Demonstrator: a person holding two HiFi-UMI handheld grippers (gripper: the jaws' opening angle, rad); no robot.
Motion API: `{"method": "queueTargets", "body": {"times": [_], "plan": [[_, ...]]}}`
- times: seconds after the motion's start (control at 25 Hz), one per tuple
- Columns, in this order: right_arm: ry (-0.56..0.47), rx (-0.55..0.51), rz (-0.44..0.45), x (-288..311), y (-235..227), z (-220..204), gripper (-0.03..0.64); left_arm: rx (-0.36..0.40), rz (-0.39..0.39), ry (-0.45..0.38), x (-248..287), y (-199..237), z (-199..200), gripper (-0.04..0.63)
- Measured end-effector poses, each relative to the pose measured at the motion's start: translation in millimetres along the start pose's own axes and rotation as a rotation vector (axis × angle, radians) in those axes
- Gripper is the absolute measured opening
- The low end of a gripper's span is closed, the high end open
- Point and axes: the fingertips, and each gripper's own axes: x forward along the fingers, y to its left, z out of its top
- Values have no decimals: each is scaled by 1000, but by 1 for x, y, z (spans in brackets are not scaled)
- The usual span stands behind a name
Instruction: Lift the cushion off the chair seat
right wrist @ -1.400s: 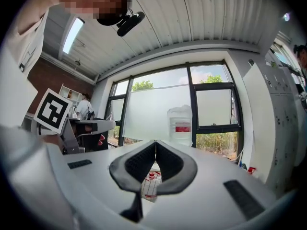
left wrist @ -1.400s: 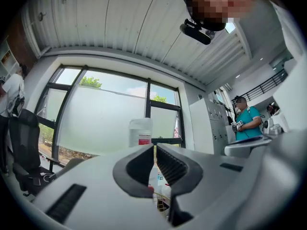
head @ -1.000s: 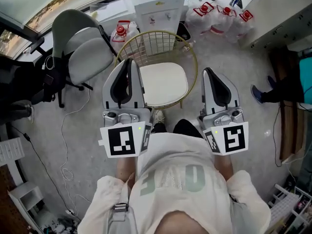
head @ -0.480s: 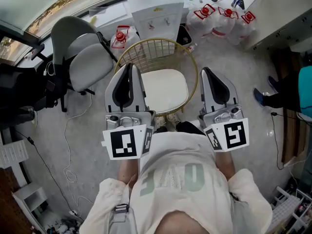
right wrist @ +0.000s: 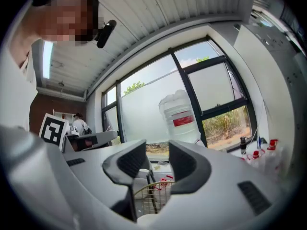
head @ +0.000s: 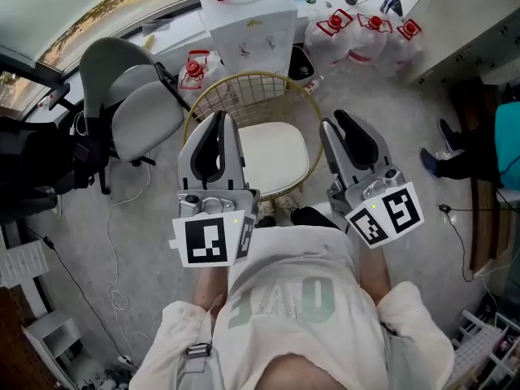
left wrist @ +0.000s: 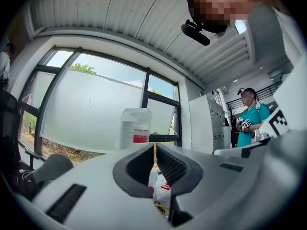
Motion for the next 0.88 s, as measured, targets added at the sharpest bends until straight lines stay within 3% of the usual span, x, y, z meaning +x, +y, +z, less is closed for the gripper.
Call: {"method": "queueTargets", "body": {"times": [0.04, 0.2, 0.44, 0.68, 0.88], "plan": [[15, 36, -1, 5, -5, -7, 179, 1, -7, 9, 3, 0, -3, 28], [112, 186, -25, 23, -32, -58, 261, 23, -28, 68, 17, 3, -32, 28], [419, 397, -81, 18, -97, -234, 275, -59, -27, 272, 21, 1, -154, 28], [663, 397, -137, 8, -151, -398, 276, -87, -40, 366, 25, 4, -279, 28], [860, 387, -229, -10, -167, -493, 287, -132, -54, 443, 11, -3, -347, 28]]}}
